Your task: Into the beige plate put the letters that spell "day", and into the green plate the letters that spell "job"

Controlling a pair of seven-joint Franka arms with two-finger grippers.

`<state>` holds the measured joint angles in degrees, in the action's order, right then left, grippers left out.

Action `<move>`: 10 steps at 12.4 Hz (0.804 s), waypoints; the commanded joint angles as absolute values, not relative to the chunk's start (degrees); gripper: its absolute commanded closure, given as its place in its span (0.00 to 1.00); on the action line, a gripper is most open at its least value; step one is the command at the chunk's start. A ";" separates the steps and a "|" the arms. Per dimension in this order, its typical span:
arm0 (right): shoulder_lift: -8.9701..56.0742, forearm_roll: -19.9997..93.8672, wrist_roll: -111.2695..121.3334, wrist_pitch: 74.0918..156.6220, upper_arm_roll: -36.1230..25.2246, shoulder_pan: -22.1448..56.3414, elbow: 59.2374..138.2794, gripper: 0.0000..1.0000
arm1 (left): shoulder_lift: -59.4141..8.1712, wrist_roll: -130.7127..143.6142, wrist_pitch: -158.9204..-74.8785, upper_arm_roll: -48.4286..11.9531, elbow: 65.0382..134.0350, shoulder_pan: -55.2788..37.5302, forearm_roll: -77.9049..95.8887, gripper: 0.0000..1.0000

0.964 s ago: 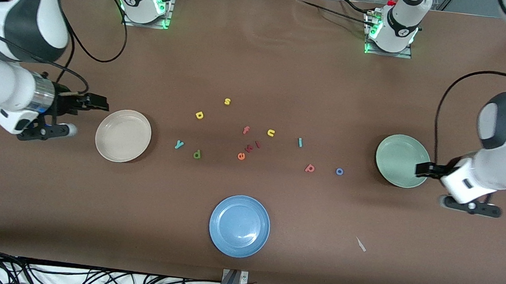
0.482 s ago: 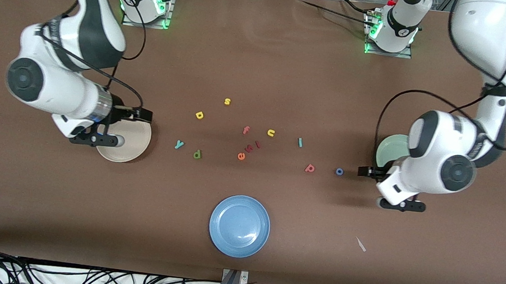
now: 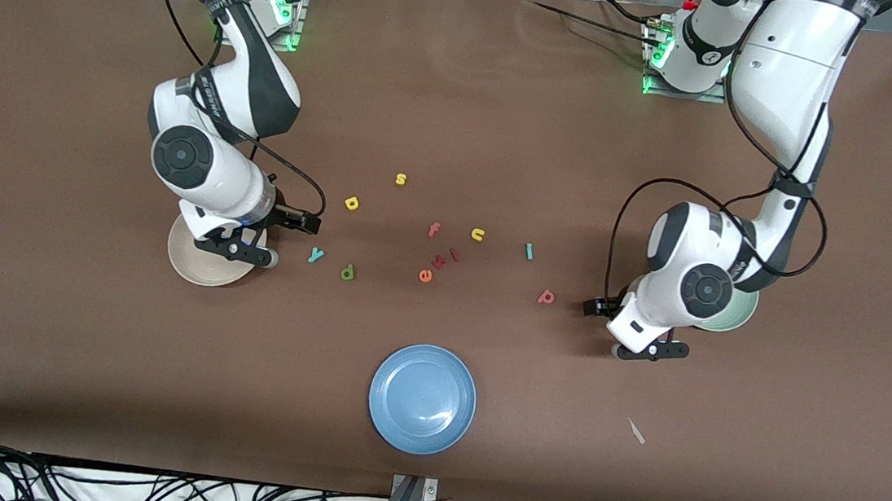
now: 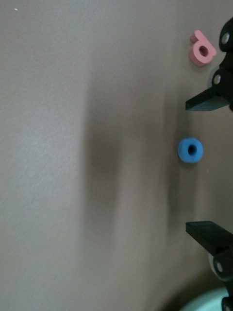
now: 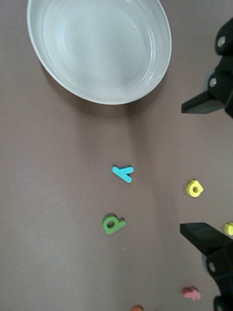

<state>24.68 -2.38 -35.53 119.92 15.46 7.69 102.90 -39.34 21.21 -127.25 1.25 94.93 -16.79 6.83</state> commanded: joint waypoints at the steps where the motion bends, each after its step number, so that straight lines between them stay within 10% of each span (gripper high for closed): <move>1: 28.20 -6.14 -40.33 125.22 16.70 7.21 103.18 0.01 | -40.51 23.55 -128.67 2.02 95.19 -18.54 8.26 0.04; 10: 36.03 -13.86 -49.03 139.21 16.70 8.08 106.08 0.02 | -40.52 24.79 -128.58 2.02 97.56 -19.34 7.65 0.73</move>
<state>35.90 -10.26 -45.58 136.67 16.25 7.83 104.16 -40.95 24.52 -128.21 1.27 96.61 -18.79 6.83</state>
